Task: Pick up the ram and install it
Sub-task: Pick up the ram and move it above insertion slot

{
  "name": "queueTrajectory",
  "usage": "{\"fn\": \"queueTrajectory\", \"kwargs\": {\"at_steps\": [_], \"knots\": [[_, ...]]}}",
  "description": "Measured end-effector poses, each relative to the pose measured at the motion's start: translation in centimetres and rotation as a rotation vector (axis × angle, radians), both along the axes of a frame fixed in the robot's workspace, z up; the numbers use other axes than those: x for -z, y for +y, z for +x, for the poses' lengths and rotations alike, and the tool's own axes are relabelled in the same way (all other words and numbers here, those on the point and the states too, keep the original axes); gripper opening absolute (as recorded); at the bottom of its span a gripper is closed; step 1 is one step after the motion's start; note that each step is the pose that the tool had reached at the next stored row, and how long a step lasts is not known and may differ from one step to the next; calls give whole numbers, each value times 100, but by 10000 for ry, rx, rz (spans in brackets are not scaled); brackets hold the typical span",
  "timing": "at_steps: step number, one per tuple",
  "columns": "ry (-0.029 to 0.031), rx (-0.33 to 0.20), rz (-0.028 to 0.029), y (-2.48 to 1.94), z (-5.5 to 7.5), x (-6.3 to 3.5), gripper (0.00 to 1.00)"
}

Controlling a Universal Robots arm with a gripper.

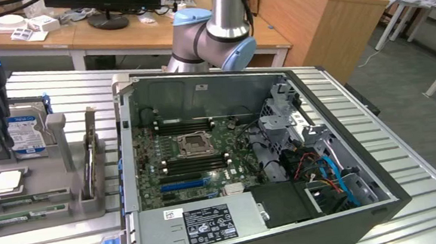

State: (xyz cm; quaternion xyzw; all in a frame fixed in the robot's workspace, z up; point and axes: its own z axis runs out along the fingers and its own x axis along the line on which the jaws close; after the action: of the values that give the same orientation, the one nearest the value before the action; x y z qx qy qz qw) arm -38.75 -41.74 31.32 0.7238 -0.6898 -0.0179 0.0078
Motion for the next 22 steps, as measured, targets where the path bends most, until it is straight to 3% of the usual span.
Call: {"fn": "queueTrajectory", "kwargs": {"at_steps": [22], "knots": [[0,160,0,0,0,190,31]]}}
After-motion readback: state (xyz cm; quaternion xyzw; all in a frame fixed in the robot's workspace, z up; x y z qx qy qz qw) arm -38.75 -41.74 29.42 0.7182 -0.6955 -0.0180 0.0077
